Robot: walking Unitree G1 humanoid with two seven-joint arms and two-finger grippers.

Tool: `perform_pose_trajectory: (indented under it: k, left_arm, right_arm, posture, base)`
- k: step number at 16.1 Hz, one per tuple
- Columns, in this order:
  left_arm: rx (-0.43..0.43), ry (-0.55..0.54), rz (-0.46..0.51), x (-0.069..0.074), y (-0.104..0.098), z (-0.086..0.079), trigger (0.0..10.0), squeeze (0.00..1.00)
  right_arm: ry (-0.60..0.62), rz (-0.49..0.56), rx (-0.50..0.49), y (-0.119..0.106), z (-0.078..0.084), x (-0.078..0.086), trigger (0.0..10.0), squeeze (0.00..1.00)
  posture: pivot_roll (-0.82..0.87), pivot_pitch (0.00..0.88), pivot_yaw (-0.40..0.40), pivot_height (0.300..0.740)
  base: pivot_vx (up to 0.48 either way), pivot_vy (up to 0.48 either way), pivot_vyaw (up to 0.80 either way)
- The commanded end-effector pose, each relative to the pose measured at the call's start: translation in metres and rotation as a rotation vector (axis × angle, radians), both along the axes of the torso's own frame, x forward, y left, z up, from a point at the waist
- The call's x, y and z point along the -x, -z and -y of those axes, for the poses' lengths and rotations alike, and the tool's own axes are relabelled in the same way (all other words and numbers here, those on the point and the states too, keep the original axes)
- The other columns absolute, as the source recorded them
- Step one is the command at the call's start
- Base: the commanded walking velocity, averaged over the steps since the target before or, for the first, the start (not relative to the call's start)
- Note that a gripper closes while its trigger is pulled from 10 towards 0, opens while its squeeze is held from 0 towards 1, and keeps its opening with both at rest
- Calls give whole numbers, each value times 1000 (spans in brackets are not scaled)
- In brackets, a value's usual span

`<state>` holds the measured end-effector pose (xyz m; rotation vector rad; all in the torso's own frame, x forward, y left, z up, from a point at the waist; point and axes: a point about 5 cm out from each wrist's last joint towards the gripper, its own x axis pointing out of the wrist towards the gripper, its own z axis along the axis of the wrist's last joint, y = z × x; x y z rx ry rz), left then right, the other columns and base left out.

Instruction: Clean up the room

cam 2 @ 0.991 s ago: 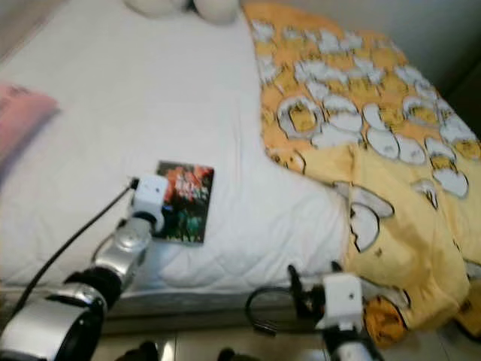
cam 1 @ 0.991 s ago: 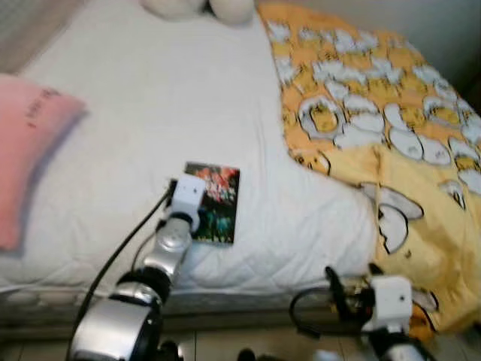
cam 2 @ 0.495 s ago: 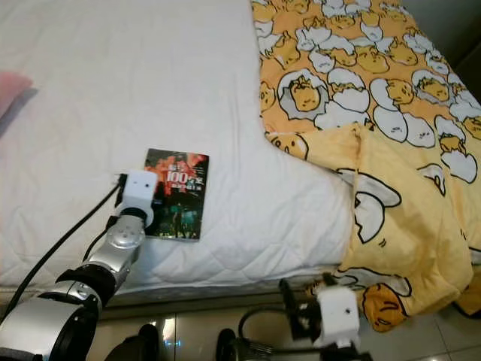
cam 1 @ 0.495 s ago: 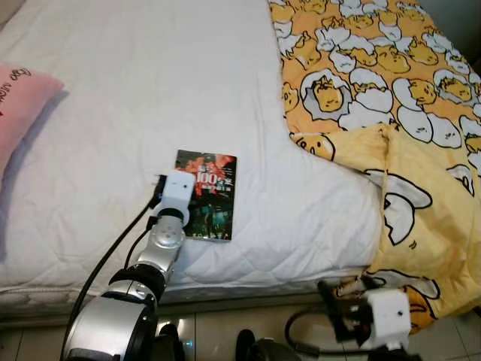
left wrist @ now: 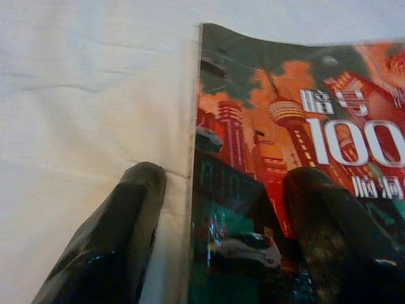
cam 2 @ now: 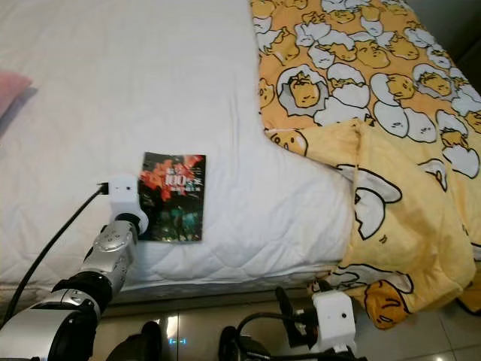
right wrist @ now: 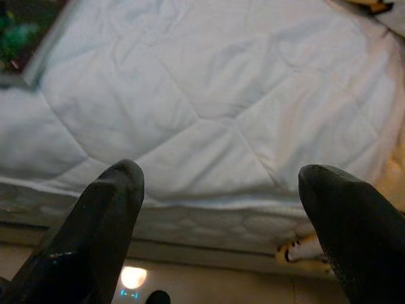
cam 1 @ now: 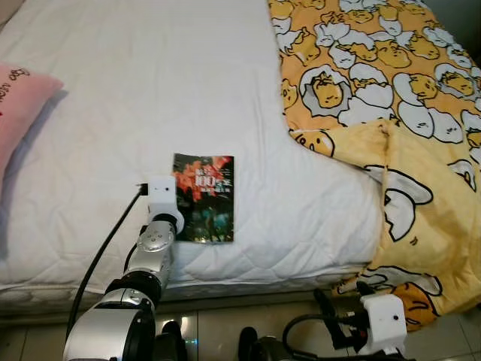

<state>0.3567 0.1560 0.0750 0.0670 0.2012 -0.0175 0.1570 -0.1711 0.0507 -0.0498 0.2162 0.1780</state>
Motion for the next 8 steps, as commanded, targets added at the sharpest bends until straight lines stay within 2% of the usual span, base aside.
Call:
perform_pose_trajectory:
  k: [1,2,5,8]
  left_arm:
    - [-53,99,-226,25,43,15,10000,0]
    - [-80,120,-291,32,53,17,0,0]
    - [-24,130,-376,37,61,19,0,0]
    - [-11,133,-397,35,60,18,0,0]
  right_arm:
    - [22,-40,1,5,5,5,10000,0]
    - [12,-44,-1,6,3,4,10000,0]
    - [14,-39,-5,5,1,1,10000,0]
    - [20,-31,-8,4,1,-2,10000,0]
  posture:
    - [-123,290,-170,740]
    - [-123,291,-171,740]
    - [-125,290,-168,740]
    - [-124,289,-161,740]
  base:
    - [0,0,0]
    - [0,0,0]
    - [0,0,0]
    - [0,0,0]
